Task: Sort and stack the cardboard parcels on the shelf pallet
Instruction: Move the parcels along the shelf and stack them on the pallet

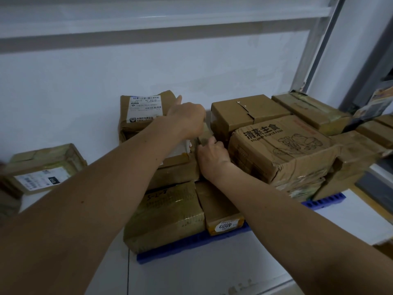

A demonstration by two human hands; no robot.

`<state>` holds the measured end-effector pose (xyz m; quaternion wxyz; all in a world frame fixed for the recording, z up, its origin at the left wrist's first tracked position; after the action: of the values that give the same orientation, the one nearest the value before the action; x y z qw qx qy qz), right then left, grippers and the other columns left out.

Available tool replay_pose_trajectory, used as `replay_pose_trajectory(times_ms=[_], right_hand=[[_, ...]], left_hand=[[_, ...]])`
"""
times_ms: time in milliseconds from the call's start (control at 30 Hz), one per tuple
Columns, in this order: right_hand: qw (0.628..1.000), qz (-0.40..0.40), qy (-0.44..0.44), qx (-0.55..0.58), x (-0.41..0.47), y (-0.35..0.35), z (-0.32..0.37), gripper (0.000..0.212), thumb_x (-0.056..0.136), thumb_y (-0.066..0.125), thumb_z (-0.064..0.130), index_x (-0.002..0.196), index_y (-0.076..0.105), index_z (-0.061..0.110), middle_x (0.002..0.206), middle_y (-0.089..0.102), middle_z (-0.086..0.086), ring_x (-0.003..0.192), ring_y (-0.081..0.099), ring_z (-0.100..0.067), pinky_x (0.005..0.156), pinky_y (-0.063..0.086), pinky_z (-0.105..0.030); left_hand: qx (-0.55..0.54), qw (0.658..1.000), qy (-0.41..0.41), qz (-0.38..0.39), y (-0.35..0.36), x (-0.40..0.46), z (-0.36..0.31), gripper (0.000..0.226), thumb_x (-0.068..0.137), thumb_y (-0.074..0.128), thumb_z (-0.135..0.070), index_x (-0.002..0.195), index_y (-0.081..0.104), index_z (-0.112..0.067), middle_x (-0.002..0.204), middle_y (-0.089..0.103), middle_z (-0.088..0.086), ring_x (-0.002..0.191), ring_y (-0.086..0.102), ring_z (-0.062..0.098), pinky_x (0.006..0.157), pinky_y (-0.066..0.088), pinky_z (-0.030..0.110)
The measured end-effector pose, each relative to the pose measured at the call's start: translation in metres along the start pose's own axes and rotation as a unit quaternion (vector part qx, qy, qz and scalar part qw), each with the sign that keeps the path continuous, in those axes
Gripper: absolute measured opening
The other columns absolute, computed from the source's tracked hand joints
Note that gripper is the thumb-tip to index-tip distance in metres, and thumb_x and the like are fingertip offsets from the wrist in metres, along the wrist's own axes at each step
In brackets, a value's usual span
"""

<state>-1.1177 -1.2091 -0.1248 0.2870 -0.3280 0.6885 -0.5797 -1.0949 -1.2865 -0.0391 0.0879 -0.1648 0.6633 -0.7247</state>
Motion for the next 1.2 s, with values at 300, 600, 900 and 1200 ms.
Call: replay_pose_trajectory(times_ms=[300,600,900,1200], right_hand=[[0.999,-0.027,-0.016,-0.003,-0.008,-0.010,-0.005,0.036,0.097,0.041,0.018,0.130,0.048,0.005,0.133,0.041,-0.020,0.121,0.042,-0.034,0.096,0.043,-0.039],[0.990,-0.122,-0.051,0.043,-0.050,-0.080,-0.020,0.024,0.091,0.049,0.013,0.114,0.052,0.008,0.114,0.058,-0.011,0.105,0.056,-0.029,0.083,0.041,-0.037],[0.978,-0.140,-0.151,0.044,-0.106,-0.097,0.030,0.035,0.093,0.049,0.022,0.126,0.047,0.013,0.123,0.056,-0.011,0.113,0.052,-0.031,0.093,0.042,-0.045],[0.955,-0.104,-0.260,0.101,-0.164,-0.083,0.100,0.043,0.089,0.058,0.025,0.127,0.046,0.009,0.123,0.053,-0.012,0.113,0.051,-0.030,0.095,0.045,-0.044]], left_hand=[[-0.005,0.999,0.013,-0.028,-0.002,-0.011,-0.006,0.028,0.093,0.047,-0.014,0.114,0.065,-0.014,0.120,0.063,0.005,0.117,0.052,0.021,0.117,0.002,0.040],[-0.112,0.978,0.018,-0.173,-0.030,-0.069,-0.006,0.035,0.094,0.045,-0.011,0.126,0.060,-0.012,0.128,0.059,0.007,0.119,0.050,0.024,0.094,0.043,0.038],[0.025,0.972,-0.202,-0.120,-0.022,-0.189,0.007,0.034,0.093,0.049,-0.020,0.125,0.057,-0.015,0.121,0.060,0.008,0.106,0.057,0.027,0.079,0.045,0.033],[0.063,0.952,-0.299,0.018,-0.003,-0.300,0.028,0.039,0.095,0.048,-0.033,0.129,0.054,-0.014,0.128,0.056,0.007,0.115,0.054,0.025,0.084,0.045,0.033]])
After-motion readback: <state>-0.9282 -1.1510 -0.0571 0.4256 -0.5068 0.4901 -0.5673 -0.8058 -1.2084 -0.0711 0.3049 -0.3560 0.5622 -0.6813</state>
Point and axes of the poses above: each hand's wrist, its own x-axis towards the middle knuckle, its own y-axis out of the palm, z = x × y, the point moved 2 cm from there along x, towards the middle knuckle
